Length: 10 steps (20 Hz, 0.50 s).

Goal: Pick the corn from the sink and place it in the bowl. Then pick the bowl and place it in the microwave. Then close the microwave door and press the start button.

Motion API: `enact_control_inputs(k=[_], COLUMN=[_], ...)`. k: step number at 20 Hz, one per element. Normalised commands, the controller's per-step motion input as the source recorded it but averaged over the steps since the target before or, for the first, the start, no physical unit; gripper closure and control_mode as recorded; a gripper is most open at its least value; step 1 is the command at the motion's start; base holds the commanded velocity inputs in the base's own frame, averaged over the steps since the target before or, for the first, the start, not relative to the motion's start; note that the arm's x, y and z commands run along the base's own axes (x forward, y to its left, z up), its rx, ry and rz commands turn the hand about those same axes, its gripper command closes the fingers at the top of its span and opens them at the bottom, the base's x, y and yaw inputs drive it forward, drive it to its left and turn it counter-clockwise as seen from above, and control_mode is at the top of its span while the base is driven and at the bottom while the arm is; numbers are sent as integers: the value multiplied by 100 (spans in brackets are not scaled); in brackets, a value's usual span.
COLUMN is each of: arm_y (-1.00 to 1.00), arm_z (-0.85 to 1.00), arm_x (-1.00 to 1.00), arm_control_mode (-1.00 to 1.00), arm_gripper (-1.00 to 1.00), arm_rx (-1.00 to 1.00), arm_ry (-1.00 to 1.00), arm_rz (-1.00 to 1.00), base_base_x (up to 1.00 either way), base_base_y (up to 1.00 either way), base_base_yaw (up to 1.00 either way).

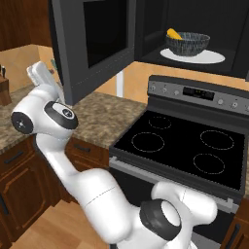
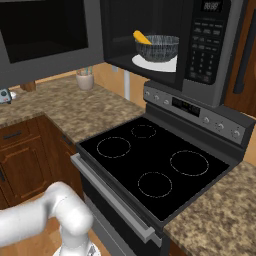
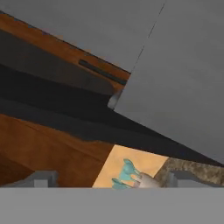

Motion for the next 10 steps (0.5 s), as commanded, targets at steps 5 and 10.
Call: enact_control_inputs(k=[5,10], arm_y=[-90,-100], arm_z=[0,0], arm_x=[-25,-9], arm_control_mode=[-100,-100], arm_gripper=[-100,-100], arm_rx=[16,21], arm_ry=[-10,-6], arm_rz=[-1,0], base_base_x=[0,0], base_base_y=[0,0], base_base_yaw=[0,0])
